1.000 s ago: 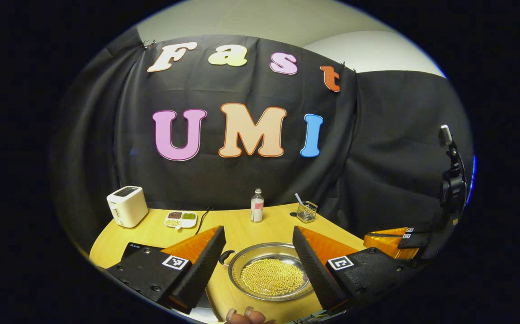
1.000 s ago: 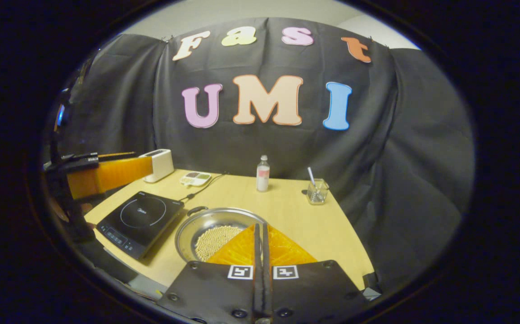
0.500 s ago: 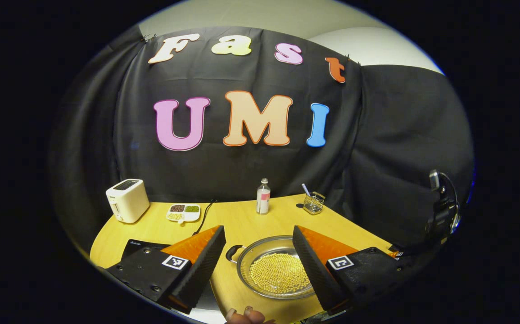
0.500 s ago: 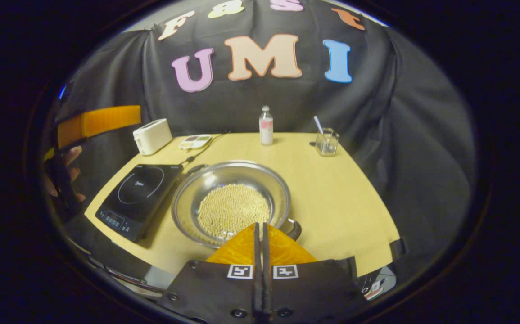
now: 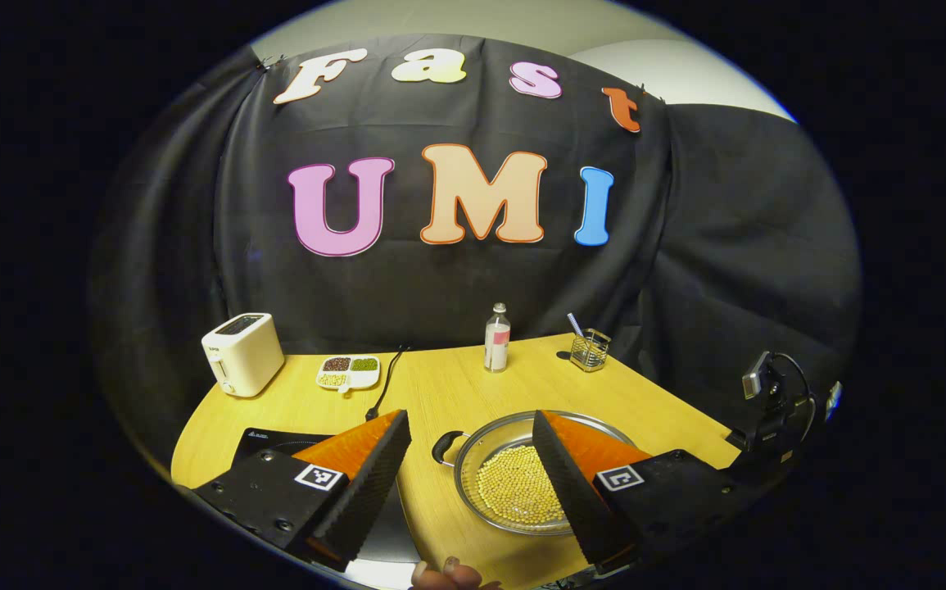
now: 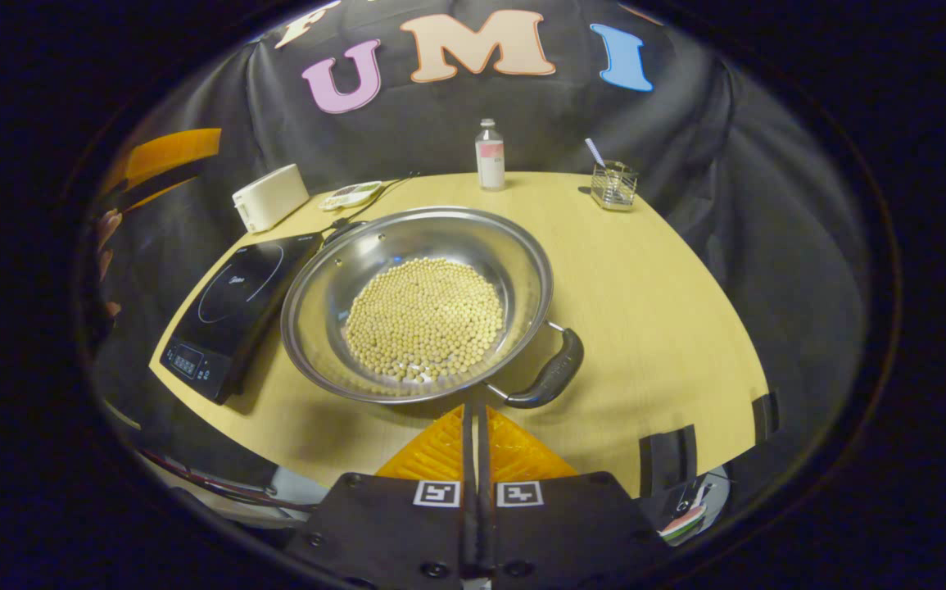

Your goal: First push the handle of the pot to place it horizontally, then grasp the pot with both hands and set it on the induction cooktop.

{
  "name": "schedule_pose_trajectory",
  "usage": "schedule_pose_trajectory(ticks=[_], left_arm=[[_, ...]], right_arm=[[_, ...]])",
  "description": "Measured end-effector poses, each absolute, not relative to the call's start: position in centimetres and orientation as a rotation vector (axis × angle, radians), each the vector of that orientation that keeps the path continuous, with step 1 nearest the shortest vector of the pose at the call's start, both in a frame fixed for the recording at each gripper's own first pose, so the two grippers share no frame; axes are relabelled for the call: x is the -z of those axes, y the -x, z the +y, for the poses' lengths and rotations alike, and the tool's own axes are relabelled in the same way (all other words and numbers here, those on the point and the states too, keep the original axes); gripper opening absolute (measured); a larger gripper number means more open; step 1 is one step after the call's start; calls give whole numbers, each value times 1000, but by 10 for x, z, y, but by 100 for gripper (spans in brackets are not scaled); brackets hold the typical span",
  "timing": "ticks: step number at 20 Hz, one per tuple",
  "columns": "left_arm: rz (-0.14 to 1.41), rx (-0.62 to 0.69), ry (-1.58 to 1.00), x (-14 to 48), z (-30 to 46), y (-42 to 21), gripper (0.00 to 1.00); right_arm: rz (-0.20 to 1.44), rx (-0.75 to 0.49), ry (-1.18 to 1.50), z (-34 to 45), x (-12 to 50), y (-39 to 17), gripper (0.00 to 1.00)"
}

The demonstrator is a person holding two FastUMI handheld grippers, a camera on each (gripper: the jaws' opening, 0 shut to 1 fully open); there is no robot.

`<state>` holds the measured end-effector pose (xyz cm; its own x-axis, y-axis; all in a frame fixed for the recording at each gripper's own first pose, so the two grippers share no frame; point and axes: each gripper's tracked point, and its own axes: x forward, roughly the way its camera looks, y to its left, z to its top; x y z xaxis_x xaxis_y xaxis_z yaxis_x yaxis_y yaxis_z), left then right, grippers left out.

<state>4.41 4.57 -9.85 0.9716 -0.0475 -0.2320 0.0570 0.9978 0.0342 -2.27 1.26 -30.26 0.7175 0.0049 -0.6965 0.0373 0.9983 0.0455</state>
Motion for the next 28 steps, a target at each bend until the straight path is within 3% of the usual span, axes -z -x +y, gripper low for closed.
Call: schedule_pose_trajectory(ticks=[12, 28], left_arm=[[230, 35, -80, 94, 46, -44, 97], [255, -280, -13, 91, 50, -39, 97]], right_arm=[[811, 1, -34, -10, 314, 3, 2], [835, -206, 4, -57, 311, -59, 2]])
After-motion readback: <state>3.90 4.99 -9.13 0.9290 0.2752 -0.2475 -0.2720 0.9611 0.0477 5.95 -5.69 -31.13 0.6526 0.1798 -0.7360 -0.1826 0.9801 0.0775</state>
